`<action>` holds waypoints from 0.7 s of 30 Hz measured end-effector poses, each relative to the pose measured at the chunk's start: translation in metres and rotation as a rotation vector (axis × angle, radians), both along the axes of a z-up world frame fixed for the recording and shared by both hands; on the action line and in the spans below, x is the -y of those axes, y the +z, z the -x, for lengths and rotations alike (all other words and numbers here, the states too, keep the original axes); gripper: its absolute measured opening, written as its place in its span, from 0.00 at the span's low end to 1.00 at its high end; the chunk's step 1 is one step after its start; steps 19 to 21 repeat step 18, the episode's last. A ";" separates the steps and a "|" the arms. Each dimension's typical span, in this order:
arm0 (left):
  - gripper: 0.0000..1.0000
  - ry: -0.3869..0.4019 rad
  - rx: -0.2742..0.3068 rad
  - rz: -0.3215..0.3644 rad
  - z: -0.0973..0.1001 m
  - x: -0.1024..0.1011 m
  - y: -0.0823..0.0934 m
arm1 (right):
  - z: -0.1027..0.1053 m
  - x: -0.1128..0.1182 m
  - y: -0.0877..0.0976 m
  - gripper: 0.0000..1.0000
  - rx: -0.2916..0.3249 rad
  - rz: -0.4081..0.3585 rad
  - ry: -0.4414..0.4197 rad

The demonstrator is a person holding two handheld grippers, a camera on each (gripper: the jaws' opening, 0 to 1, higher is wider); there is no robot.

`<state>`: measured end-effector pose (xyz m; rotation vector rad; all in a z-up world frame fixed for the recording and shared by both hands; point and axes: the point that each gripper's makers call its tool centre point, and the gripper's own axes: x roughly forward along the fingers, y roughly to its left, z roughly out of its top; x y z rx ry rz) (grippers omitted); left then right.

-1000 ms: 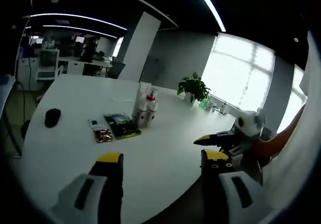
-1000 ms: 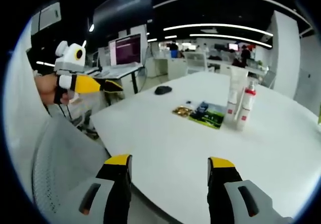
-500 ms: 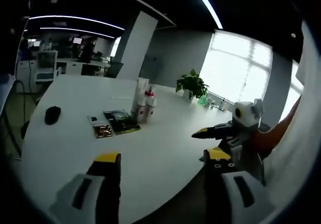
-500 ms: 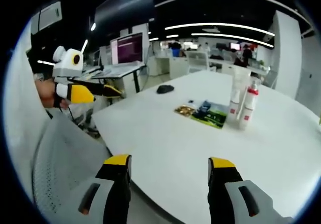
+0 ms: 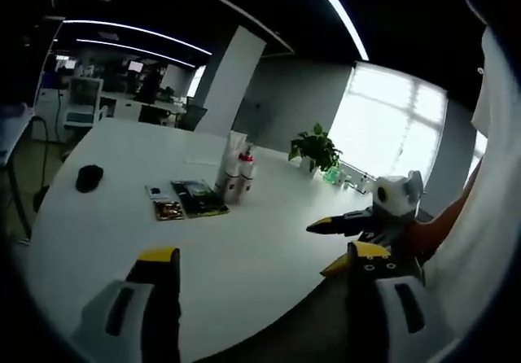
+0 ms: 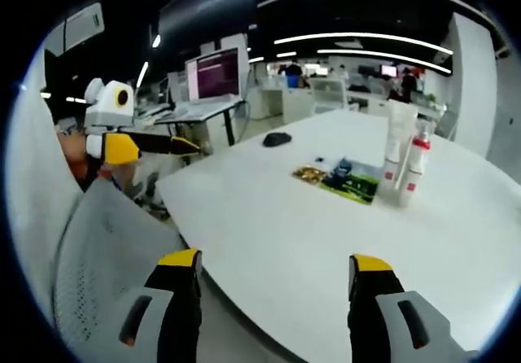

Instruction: Arrange the skincare products in the storage area until every visible bottle or jar stands upright without overlapping.

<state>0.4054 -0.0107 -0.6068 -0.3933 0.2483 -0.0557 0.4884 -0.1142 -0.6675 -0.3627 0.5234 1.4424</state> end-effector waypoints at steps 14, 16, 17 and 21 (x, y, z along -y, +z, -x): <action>0.81 -0.059 -0.033 -0.011 -0.006 0.011 -0.006 | -0.005 0.002 0.004 0.76 0.021 -0.016 -0.017; 0.81 -0.071 -0.038 -0.016 -0.007 0.013 -0.007 | -0.006 0.002 0.005 0.76 0.025 -0.019 -0.020; 0.81 -0.075 -0.040 -0.018 -0.008 0.013 -0.007 | -0.007 0.002 0.005 0.76 0.026 -0.020 -0.023; 0.80 -0.079 -0.042 -0.020 -0.008 0.014 -0.007 | -0.008 0.002 0.005 0.75 0.029 -0.023 -0.025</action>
